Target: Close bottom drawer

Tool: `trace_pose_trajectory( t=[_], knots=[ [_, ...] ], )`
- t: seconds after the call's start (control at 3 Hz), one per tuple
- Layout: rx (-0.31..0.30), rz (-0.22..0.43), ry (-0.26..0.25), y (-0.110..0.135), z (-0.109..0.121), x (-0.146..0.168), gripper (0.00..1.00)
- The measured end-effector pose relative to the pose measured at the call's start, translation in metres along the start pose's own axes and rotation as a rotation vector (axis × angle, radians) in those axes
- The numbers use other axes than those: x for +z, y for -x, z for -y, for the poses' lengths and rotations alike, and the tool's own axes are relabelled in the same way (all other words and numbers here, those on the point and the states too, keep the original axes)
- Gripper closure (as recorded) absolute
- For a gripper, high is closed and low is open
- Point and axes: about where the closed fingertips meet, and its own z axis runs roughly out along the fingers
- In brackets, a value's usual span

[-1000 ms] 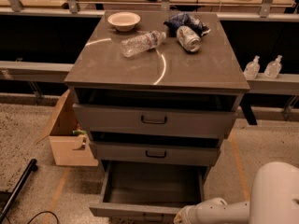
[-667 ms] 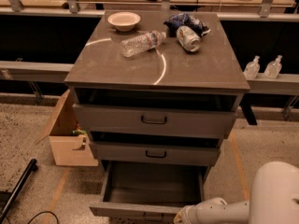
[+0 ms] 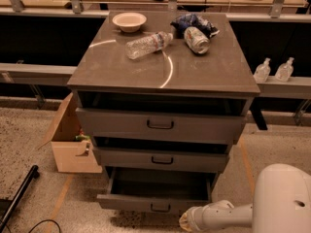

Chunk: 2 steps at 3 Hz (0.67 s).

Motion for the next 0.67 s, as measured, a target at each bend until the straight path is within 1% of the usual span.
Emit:
trace_pose_trajectory(
  t=[0.67],
  knots=[
    [-0.049,-0.055,-0.16,-0.027,0.081,0.003,1.0]
  ],
)
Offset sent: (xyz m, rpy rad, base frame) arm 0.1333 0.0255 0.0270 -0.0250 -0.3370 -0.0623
